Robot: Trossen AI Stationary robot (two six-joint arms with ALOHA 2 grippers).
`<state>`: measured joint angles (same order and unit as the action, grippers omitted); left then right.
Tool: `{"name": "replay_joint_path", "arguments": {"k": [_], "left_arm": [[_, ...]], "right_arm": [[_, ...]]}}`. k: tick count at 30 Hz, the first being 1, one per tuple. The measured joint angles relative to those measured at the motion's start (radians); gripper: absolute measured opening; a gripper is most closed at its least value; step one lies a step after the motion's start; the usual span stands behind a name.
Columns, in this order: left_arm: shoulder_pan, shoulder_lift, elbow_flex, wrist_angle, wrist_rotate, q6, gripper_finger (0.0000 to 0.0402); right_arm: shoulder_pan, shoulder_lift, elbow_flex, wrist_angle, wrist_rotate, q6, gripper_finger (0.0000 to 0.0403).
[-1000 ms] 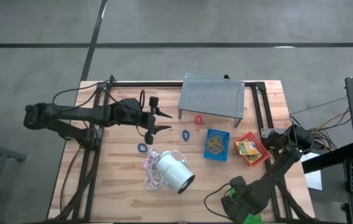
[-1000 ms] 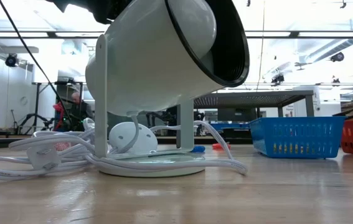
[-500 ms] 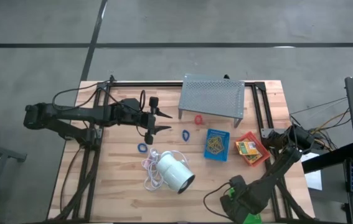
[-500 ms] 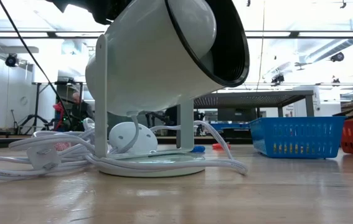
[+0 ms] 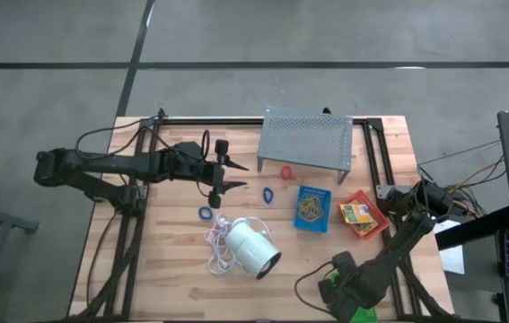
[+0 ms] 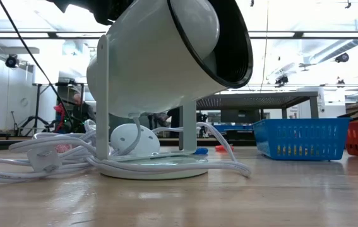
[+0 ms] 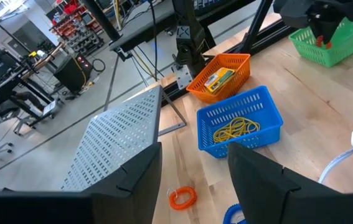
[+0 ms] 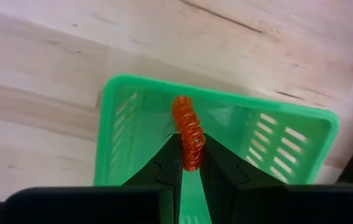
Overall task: Pick & Place Office Desk Supplies
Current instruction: Put the orange spring keychain into the green bin
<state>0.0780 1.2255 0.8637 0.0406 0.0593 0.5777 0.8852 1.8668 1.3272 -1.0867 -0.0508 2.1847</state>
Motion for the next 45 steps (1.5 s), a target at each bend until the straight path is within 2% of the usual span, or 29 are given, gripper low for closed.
{"name": "replay_joint_path", "arguments": {"k": [45], "left_arm": [[0.0, 0.0, 0.0, -0.018, -0.008, -0.004, 0.0184]], "right_arm": [[0.0, 0.0, 0.009, 0.081, 0.0, -0.004, 0.0038]]}}
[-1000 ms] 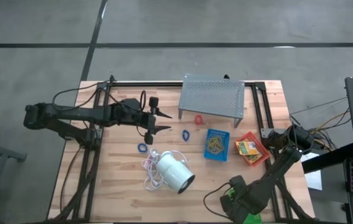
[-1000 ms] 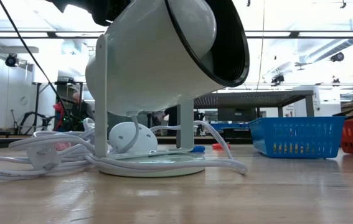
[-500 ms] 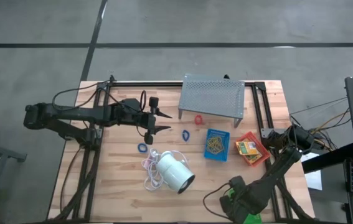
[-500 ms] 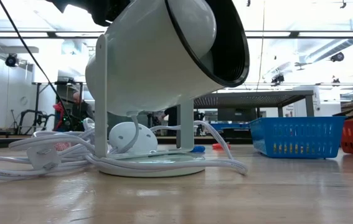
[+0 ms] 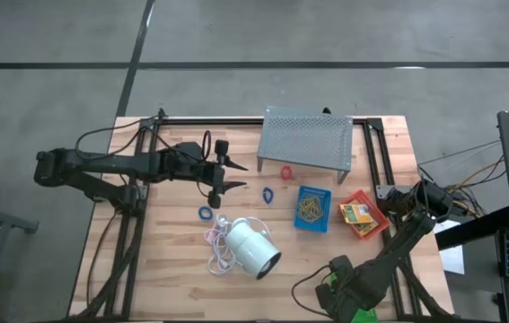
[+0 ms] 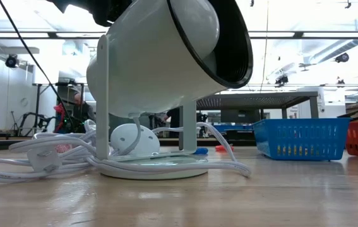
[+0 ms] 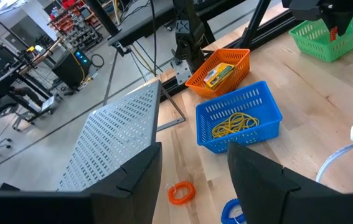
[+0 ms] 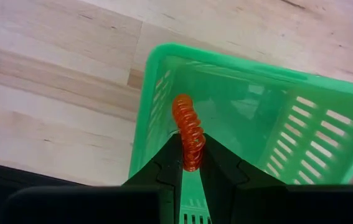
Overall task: Pick & Place Office Desk Supplies
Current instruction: Put the orange spring keychain into the green bin
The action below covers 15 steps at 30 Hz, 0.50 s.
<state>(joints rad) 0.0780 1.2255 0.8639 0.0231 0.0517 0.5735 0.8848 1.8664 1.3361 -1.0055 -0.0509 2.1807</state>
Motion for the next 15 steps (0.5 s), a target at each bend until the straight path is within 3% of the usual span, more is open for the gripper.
{"name": "replay_joint_path", "arguments": {"k": [6, 11, 15], "left_arm": [[0.0, 0.0, 0.0, 0.0, 0.0, 0.003, 0.0184], [0.0, 0.0, 0.0, 0.0, 0.0, 0.003, 0.0184], [0.0, 0.0, 0.0, -0.003, 0.0, 0.003, 0.0184]], "right_arm": [[0.0, 0.0, 0.0, -0.001, 0.0, -0.022, 0.0038], [0.0, -0.001, -0.001, 0.016, 0.0, -0.244, 0.0038], [-0.002, -0.001, -0.001, 0.096, 0.0, -0.319, 0.0038]]}}
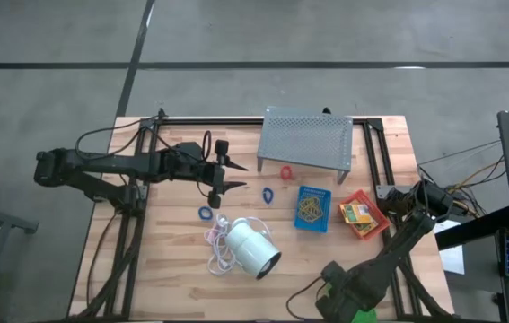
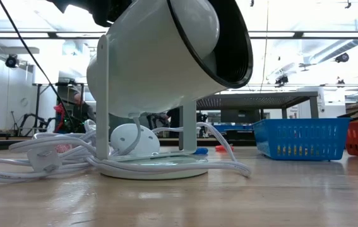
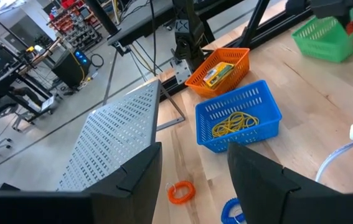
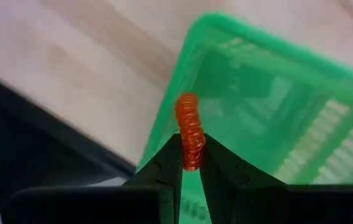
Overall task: Pick & Place Office Desk Supplies
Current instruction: Put the orange spring keychain into the green bin
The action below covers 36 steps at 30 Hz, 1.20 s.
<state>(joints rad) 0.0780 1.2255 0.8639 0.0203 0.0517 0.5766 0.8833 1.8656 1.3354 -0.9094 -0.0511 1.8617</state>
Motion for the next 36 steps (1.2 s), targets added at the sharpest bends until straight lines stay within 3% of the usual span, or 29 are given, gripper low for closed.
{"name": "replay_joint_path", "arguments": {"k": [6, 19, 36], "left_arm": [[0.0, 0.0, 0.0, -0.003, 0.0, 0.0, 0.0184], [0.0, 0.0, 0.0, -0.018, 0.0, 0.0, 0.0184], [0.0, 0.0, 0.0, -0.018, 0.0, 0.004, 0.0184]], "right_arm": [[0.0, 0.0, 0.0, 0.041, 0.0, -0.073, 0.0038], [0.0, 0.0, -0.001, 0.053, 0.0, -0.527, 0.0038], [-0.001, 0.0, -0.002, 0.052, 0.001, -0.548, 0.0038]]}}
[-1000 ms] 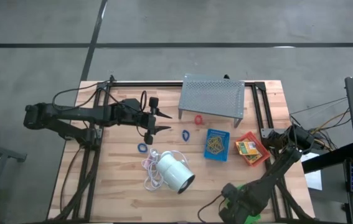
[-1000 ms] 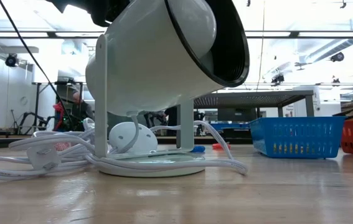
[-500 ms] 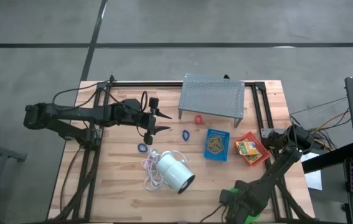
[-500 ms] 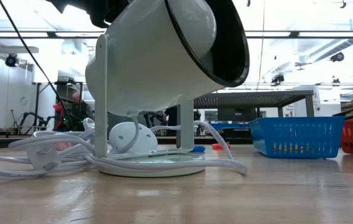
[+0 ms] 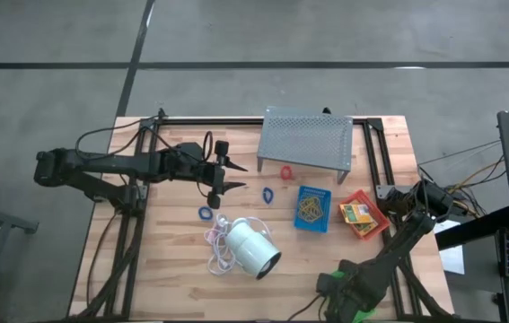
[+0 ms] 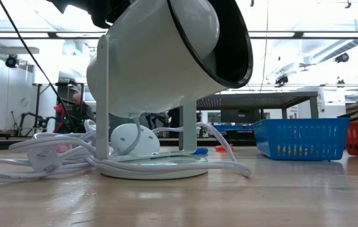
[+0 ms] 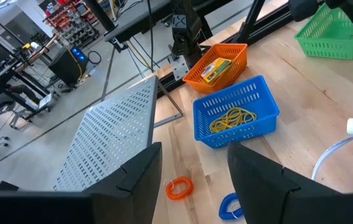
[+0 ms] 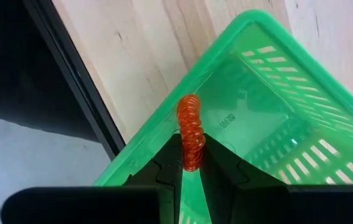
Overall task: Pick & Place Office Desk Supplies
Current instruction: Put the orange spring keychain into the green bin
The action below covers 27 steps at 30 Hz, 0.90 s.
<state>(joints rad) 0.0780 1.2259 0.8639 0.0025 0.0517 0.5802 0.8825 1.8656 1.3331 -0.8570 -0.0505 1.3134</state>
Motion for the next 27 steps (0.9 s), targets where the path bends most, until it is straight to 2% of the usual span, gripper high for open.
{"name": "replay_joint_path", "arguments": {"k": [11, 15, 27], "left_arm": [[0.0, 0.0, 0.0, 0.0, 0.0, 0.0, 0.0184], [0.0, 0.0, 0.0, 0.0, 0.0, 0.0, 0.0184], [0.0, 0.0, 0.0, 0.0, 0.0, -0.001, 0.0184]], "right_arm": [[0.0, 0.0, -0.001, -0.084, 0.0, 0.153, 0.0038], [0.001, 0.0, -0.001, -0.085, -0.001, 0.153, 0.0044], [0.001, 0.0, -0.001, -0.081, -0.001, 0.066, 0.0141]]}}
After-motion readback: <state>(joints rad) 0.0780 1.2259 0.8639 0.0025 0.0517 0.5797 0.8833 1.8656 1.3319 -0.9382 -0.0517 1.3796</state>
